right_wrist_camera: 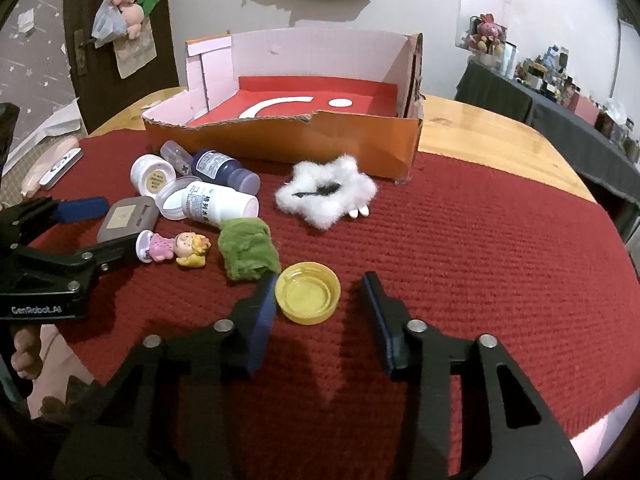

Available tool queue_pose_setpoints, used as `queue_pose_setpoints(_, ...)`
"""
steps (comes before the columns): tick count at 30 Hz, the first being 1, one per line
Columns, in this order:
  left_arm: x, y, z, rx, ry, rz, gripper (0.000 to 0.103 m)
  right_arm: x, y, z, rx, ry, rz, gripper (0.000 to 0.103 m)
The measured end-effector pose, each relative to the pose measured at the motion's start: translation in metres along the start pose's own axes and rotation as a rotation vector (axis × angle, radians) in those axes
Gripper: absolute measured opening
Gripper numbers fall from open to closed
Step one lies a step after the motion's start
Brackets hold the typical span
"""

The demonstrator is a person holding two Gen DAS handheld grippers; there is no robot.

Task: Organize objects
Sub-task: 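Grasp the grey square case with the left tool while the right tool grasps the yellow cap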

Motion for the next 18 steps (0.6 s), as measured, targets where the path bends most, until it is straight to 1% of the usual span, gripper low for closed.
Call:
queue_pose_setpoints(3,-0.0010,-0.0015,0.0020,0.006,-0.015,0.004,0.083,0.0015,-0.0010,-0.0004,0.001,0.002,0.001,0.033)
queue_pose_setpoints(5,-0.0012,-0.0010,0.0029,-0.003,-0.017,0.005,0.077,0.0019,-0.0013,-0.0003,0.000,0.002,0.003,0.032)
queue_pose_setpoints(7,-0.0018,0.0009,0.0051,-0.016,-0.022,0.008,0.062,0.0022,-0.0012,0.0000,0.002,0.001,0.002,0.030)
queue_pose_setpoints(10,-0.0026,0.0017,0.0070,-0.007,-0.035,0.015,0.062,0.0032,-0.0008,0.0008,0.005,-0.005,0.002,0.029)
queue_pose_setpoints(18,-0.0015,0.0047,0.0034,-0.016,-0.018,0.008,0.062,0.0063,0.0052,0.0009,0.006,-0.013,0.023,0.029)
Point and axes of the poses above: each gripper's, at about its wrist camera, not at the fingertips, and y roughly against the way its jaws point, z to its right, x to its top, the point moved 4 cm from there along -y, roughly the way its jaws point, and after that the axes turned 14 degrees about y, right-handed, at the moved point
